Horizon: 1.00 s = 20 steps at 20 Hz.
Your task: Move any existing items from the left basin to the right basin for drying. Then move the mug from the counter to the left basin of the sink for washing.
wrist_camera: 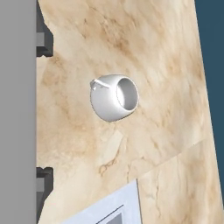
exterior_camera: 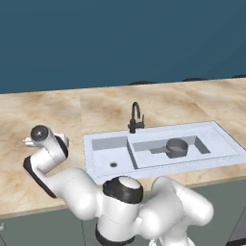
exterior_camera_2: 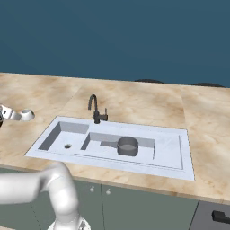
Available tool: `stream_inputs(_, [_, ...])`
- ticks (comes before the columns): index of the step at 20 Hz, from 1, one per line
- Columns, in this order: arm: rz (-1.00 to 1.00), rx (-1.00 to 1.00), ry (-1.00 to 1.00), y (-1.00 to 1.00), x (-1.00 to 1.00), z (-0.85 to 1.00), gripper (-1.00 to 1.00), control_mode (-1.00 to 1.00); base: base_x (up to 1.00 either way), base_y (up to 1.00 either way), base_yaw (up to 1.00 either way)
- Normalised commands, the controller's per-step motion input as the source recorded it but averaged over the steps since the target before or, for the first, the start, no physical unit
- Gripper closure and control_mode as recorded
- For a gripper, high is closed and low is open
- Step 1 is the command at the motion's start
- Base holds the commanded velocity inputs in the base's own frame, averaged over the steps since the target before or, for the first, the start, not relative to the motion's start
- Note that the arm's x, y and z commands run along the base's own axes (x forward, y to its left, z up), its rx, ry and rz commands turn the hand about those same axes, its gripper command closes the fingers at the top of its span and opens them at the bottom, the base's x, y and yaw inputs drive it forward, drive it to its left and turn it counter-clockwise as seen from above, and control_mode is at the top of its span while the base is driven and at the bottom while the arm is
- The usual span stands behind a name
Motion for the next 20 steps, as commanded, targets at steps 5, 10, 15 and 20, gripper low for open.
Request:
stream_inputs(5, [0.00, 0.00, 0.06, 0.24, 0.30, -0.06, -1.00, -1.00, 0.00, 0.00, 0.00])
stream_inputs(10, [0.00, 0.00, 0.04, 0.13, 0.27, -0.01, -1.00, -1.00, 0.00, 0.00, 0.00])
stream_inputs(15, [0.00, 0.00, 0.01, 0.01, 0.14, -0.01, -1.00, -1.00, 0.00, 0.00, 0.00])
stream_inputs(20, [0.00, 0.00, 0.01, 0.00, 0.11, -0.12, -1.00, -1.00, 0.00, 0.00, 0.00])
